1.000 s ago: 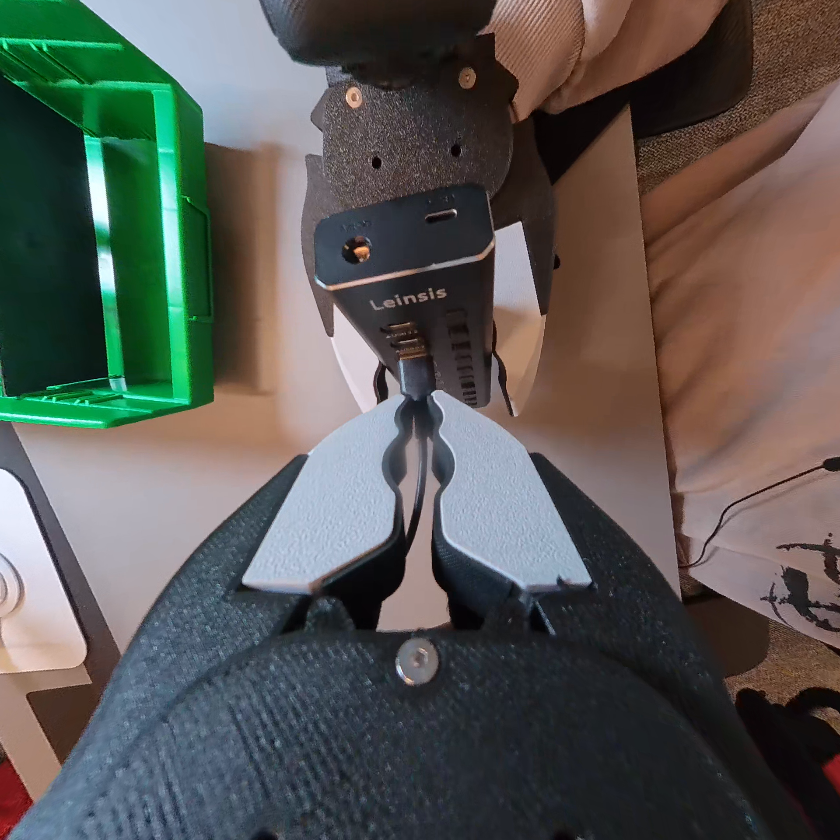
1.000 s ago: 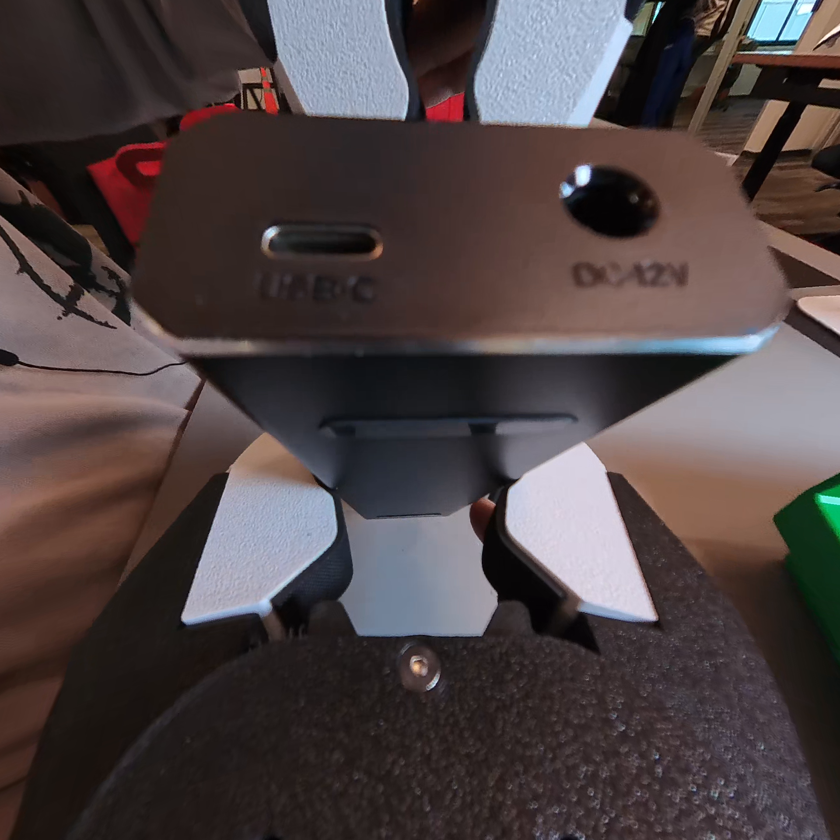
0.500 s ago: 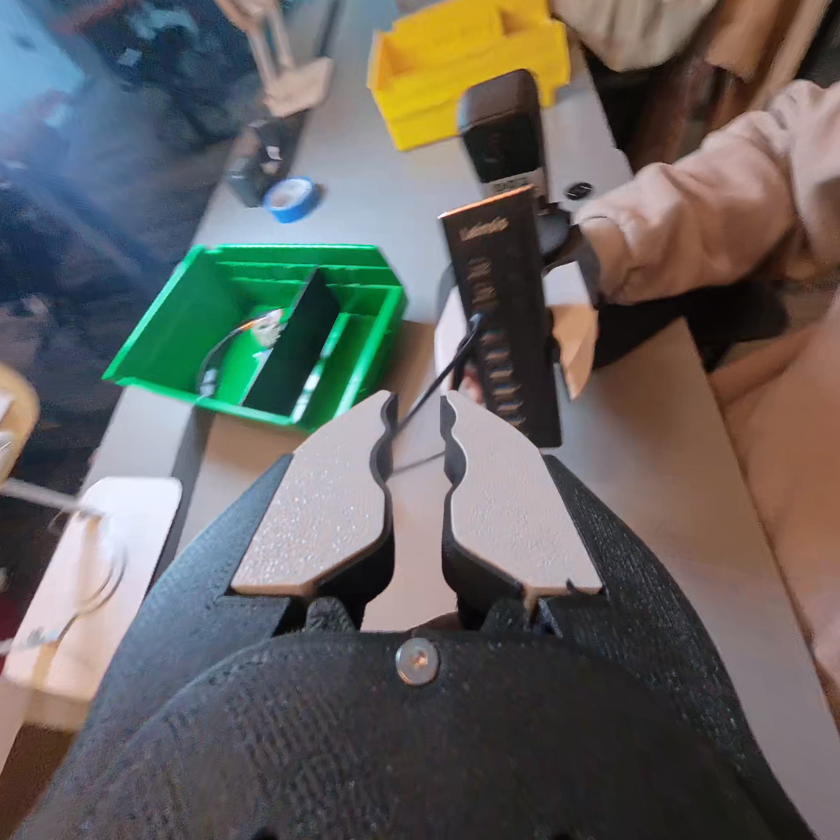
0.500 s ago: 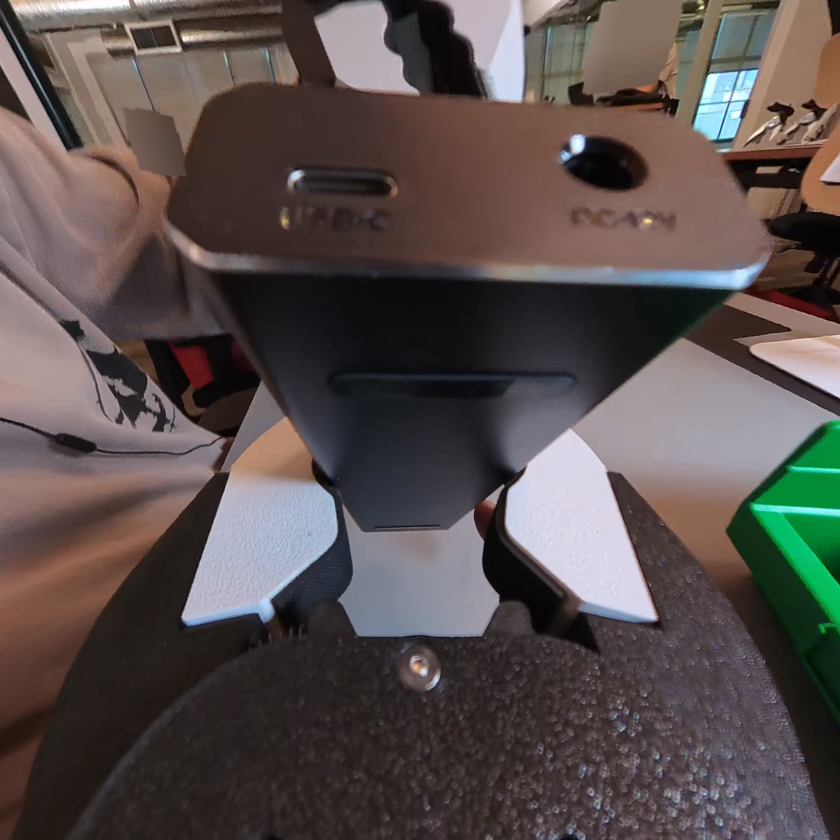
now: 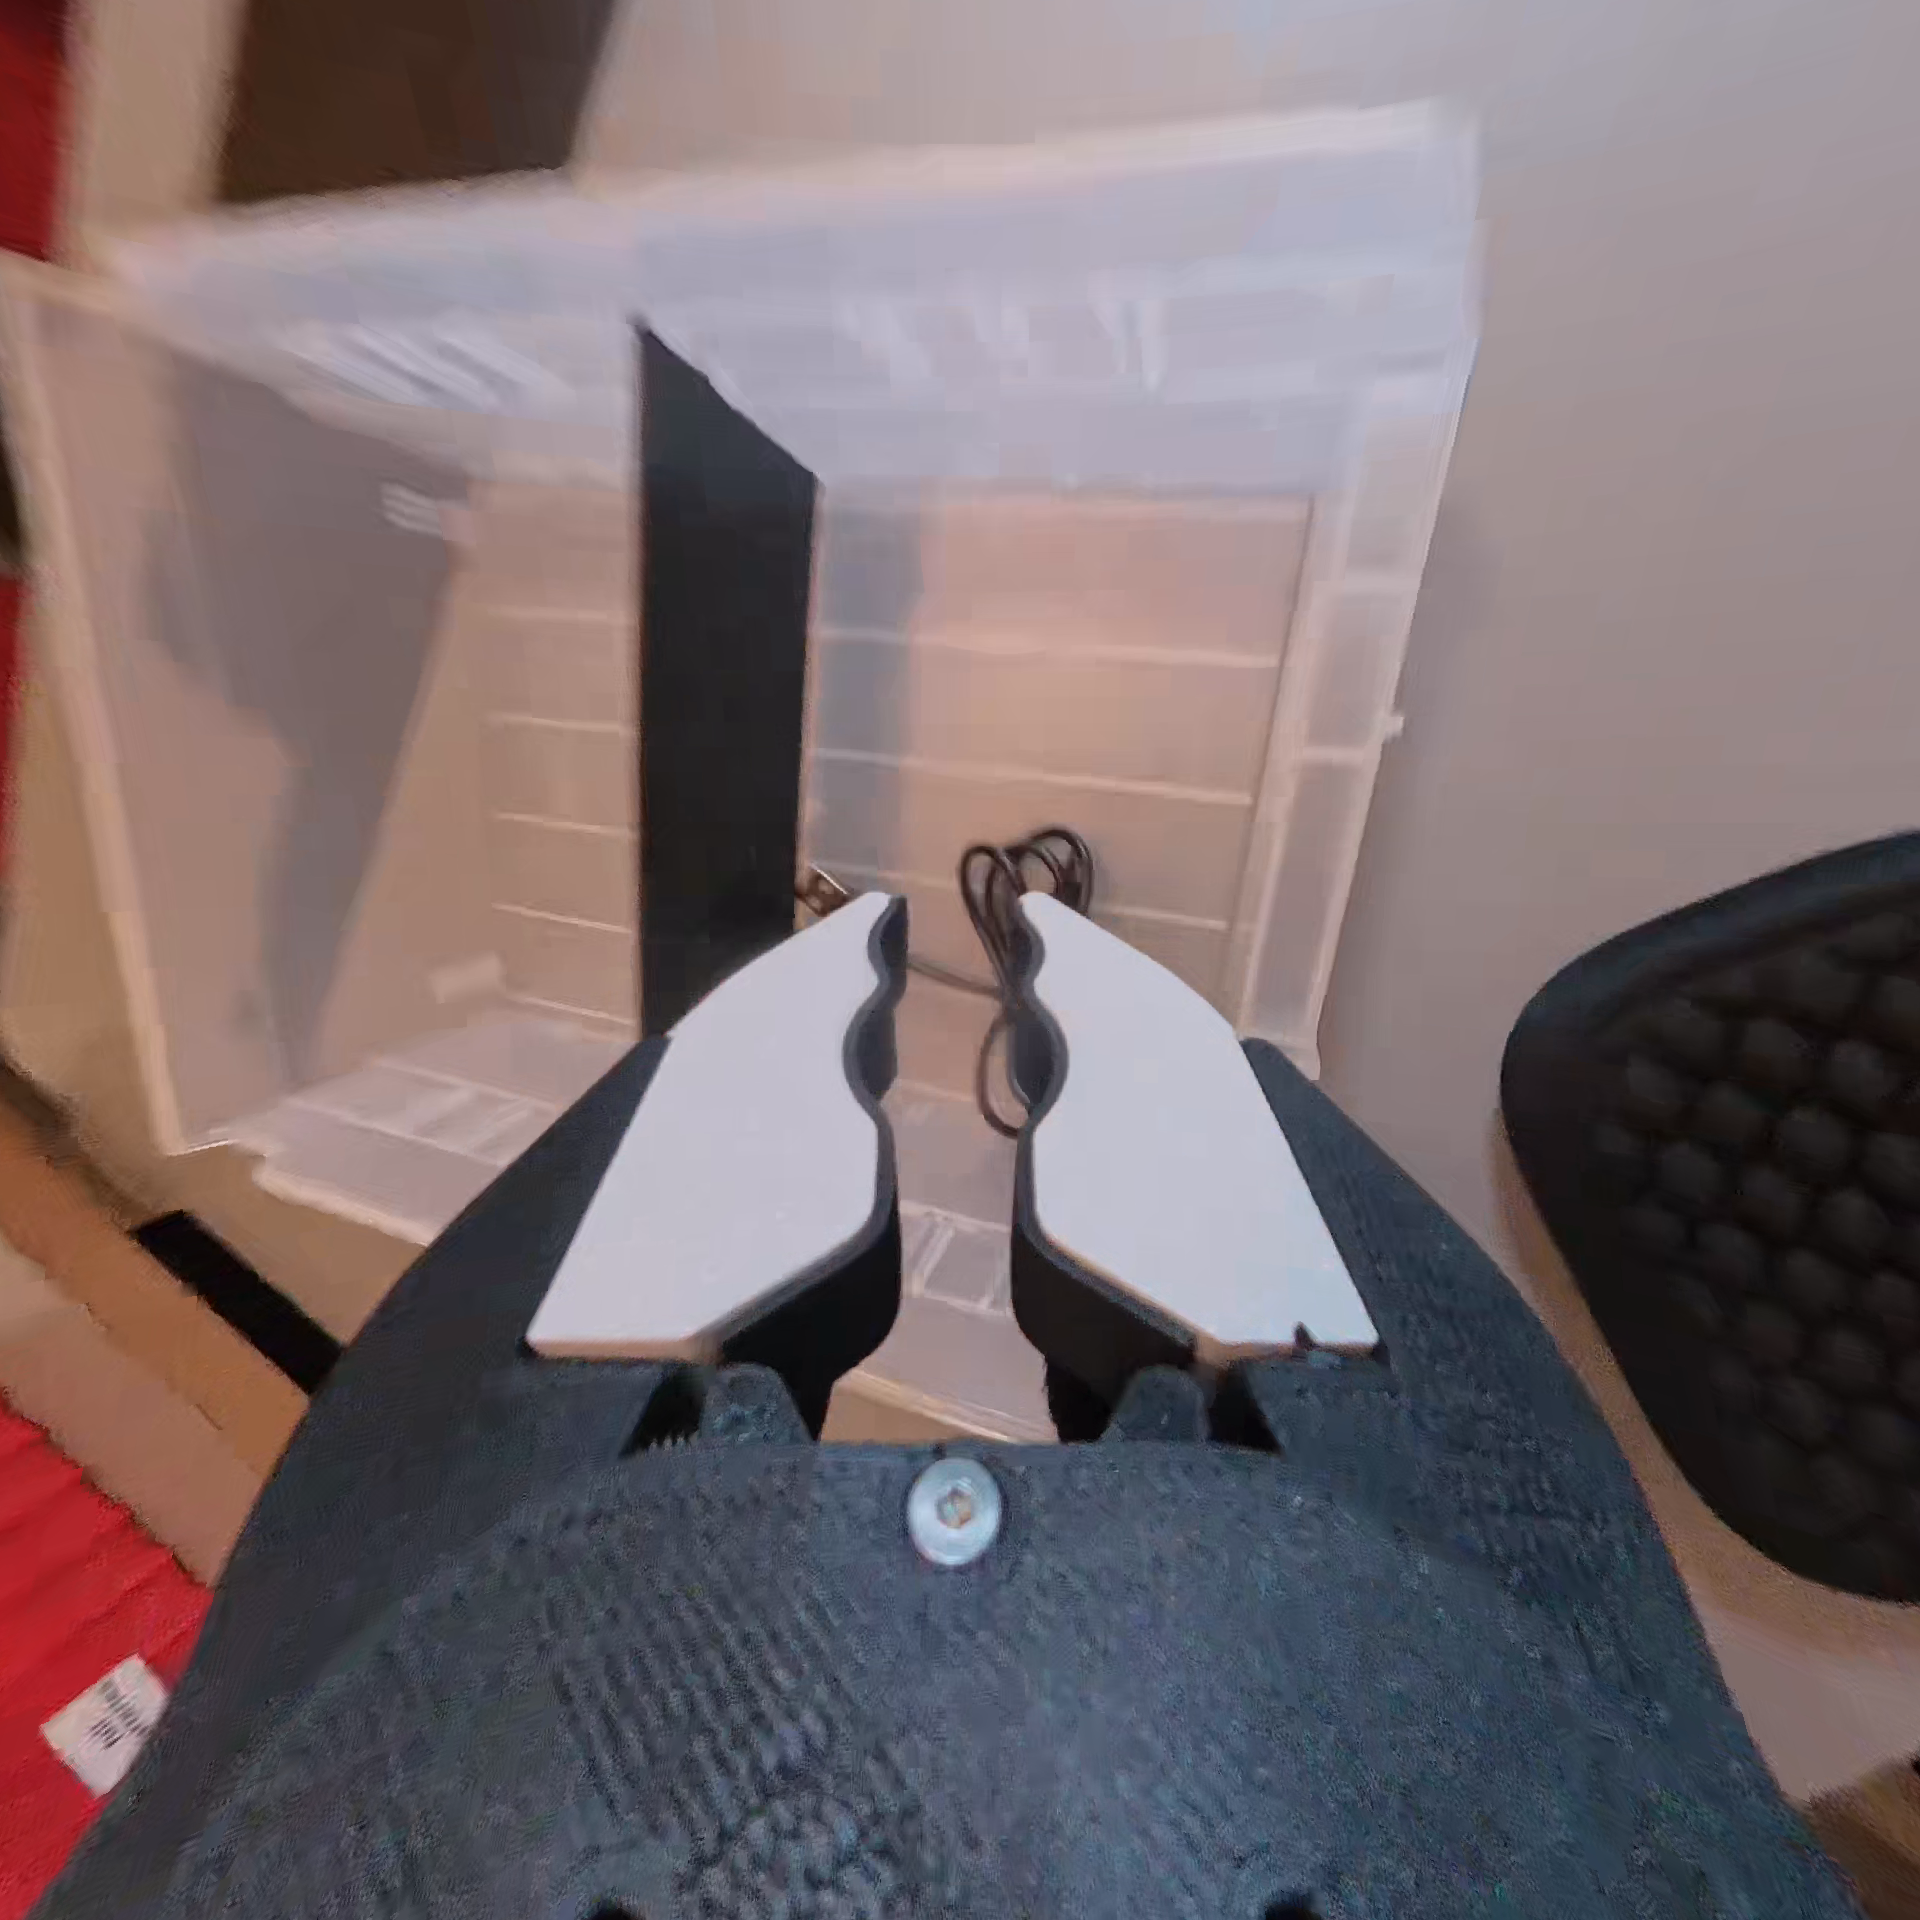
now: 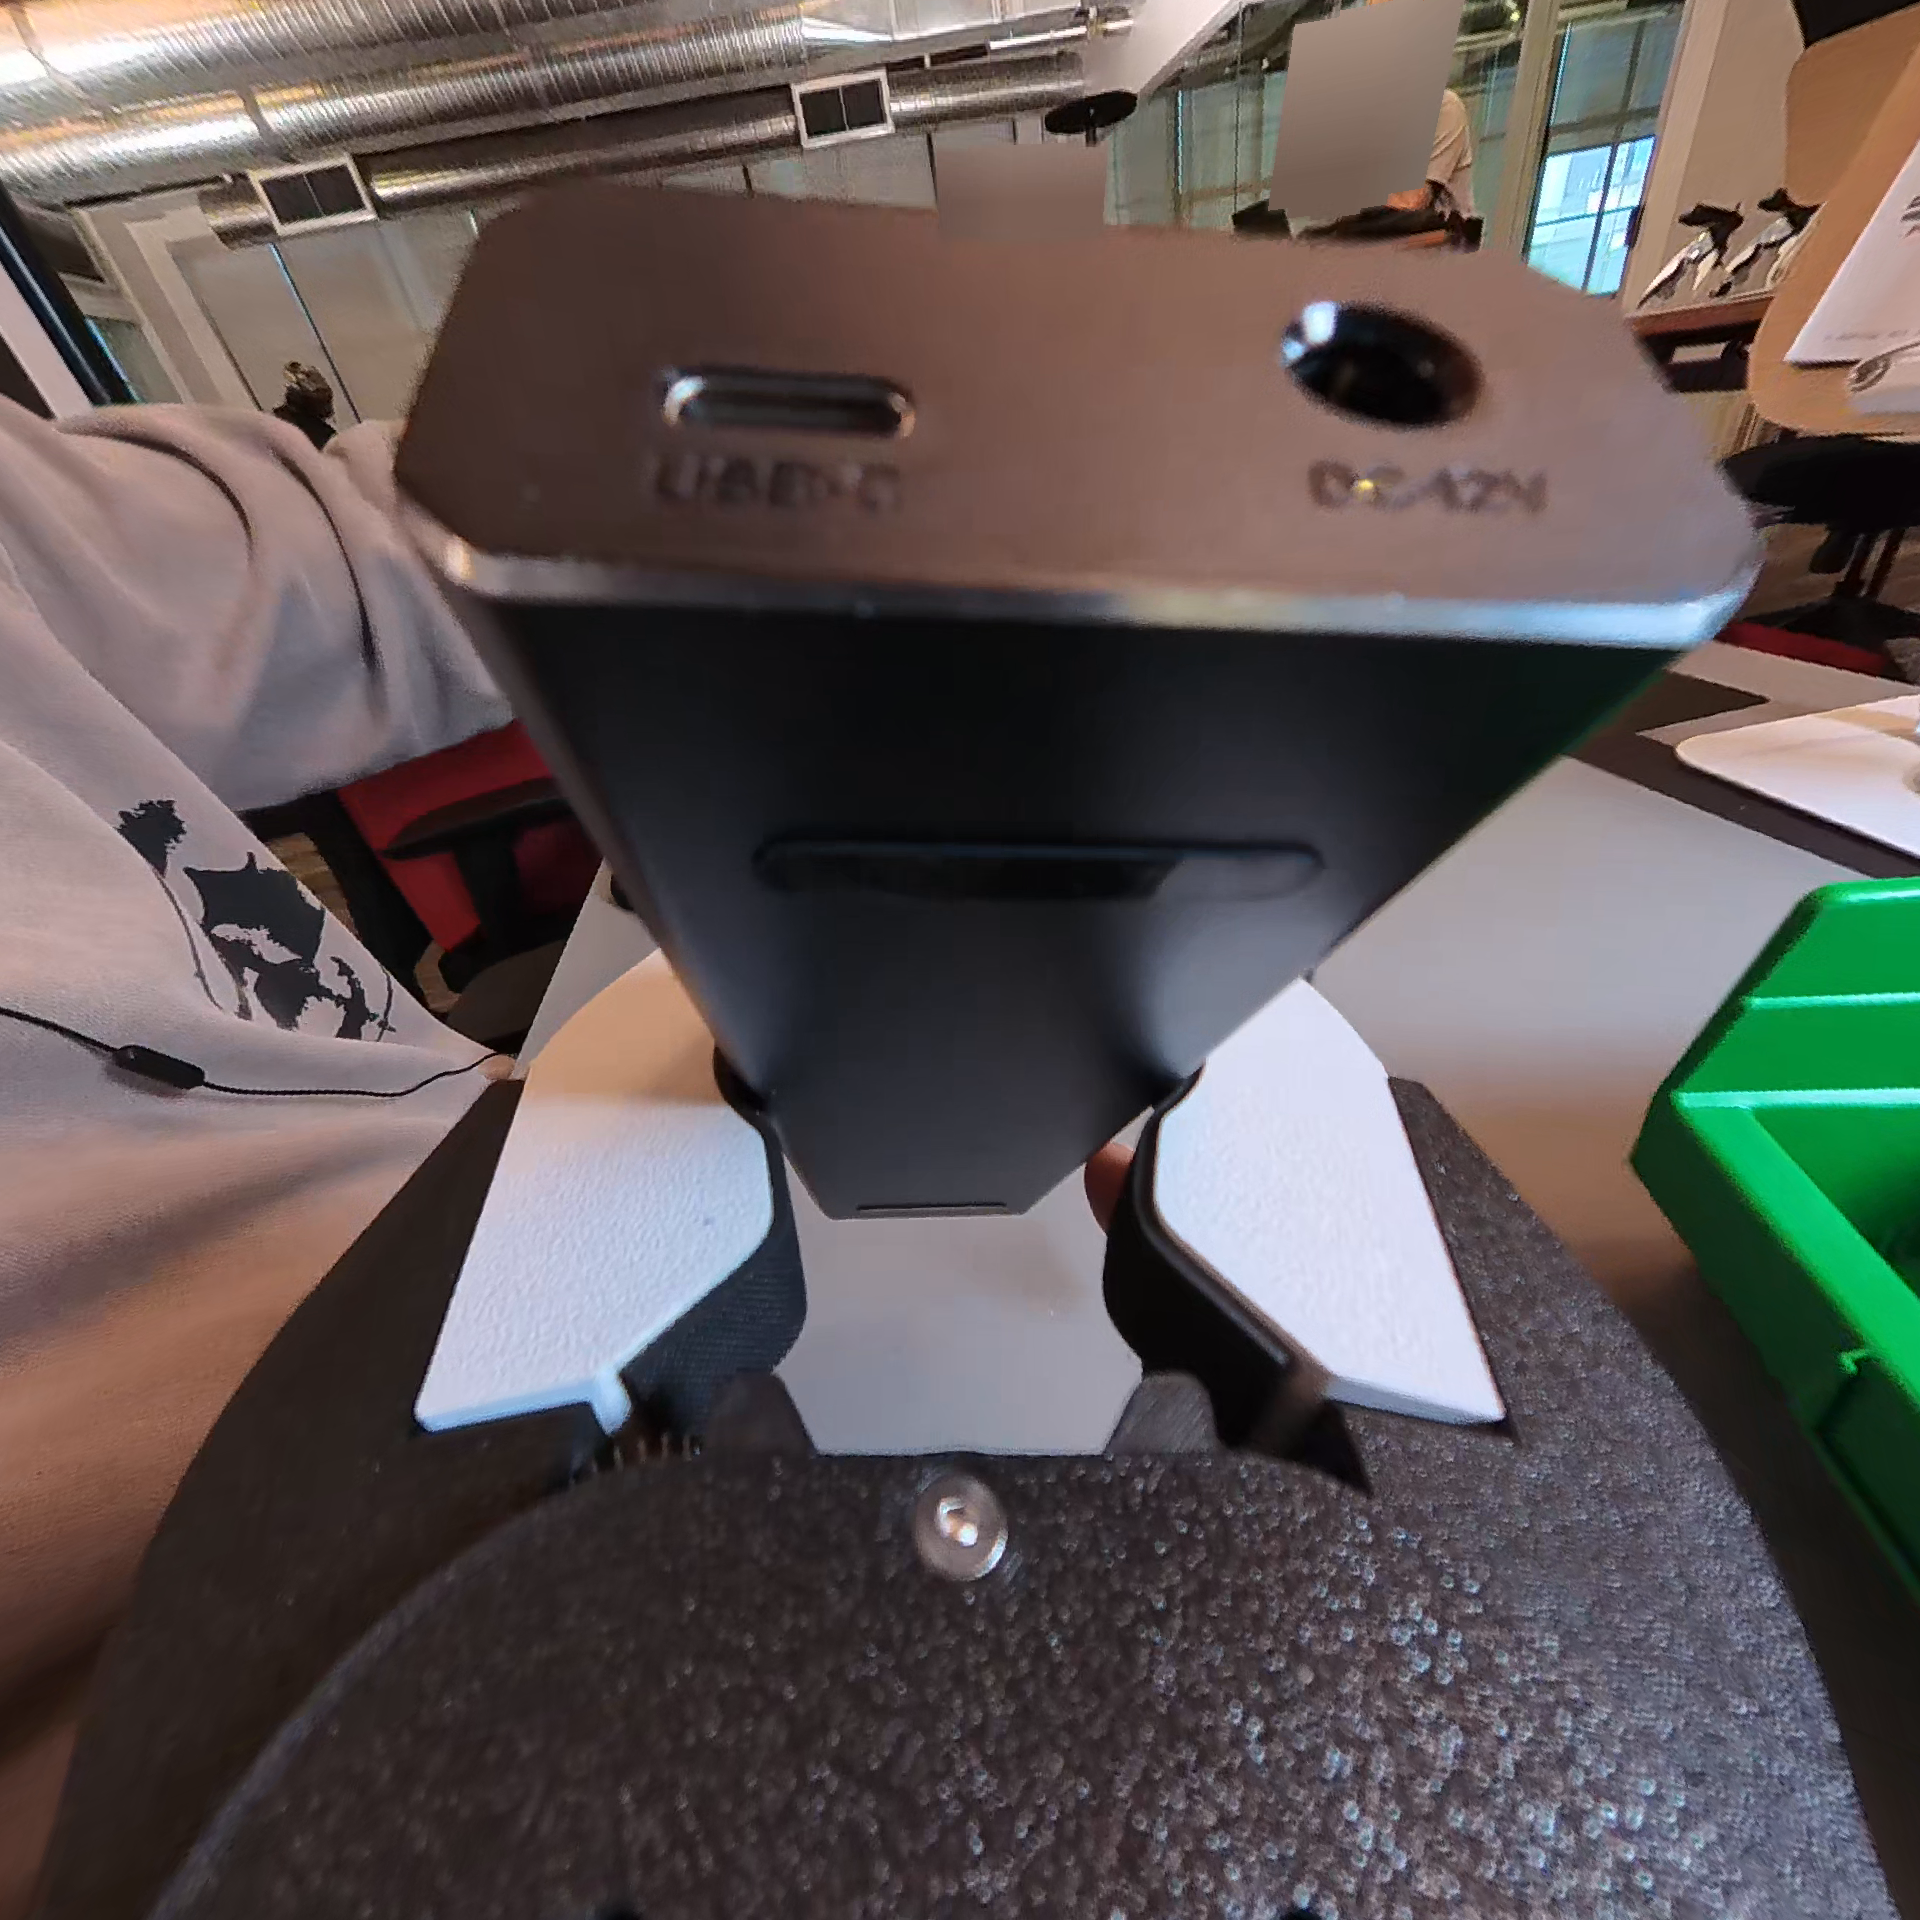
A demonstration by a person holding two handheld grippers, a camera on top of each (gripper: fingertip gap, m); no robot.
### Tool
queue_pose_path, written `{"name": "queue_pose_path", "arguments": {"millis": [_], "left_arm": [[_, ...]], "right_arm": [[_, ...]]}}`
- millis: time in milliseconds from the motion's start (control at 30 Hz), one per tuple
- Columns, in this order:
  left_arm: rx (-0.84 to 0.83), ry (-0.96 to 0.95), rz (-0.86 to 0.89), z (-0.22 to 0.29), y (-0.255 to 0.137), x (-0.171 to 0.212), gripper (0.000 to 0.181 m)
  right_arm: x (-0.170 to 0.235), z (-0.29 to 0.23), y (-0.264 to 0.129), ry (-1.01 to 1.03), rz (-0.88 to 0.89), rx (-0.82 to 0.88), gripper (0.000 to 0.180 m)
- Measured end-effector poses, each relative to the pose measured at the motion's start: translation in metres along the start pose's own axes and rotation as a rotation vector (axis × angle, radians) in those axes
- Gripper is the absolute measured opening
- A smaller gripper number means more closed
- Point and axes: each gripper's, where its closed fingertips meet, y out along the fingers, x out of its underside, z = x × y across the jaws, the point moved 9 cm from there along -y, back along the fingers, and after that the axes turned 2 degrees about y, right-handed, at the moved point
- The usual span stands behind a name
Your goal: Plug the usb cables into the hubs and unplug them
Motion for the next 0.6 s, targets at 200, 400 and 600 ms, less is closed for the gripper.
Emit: {"name": "queue_pose_path", "arguments": {"millis": [200,400,600], "left_arm": [[0.189,0.109,-0.307,0.006,0.055,0.016,0.028],[0.229,0.16,-0.457,0.009,0.082,0.016,0.009],[0.039,0.292,-0.298,0.013,0.012,-0.027,0.007]], "right_arm": [[0.004,0.001,0.002,0.009,-0.023,0.002,0.072],[0.003,0.003,-0.002,0.013,-0.014,0.002,0.072],[0.0,0.004,-0.005,0.012,0.002,0.002,0.072]]}}
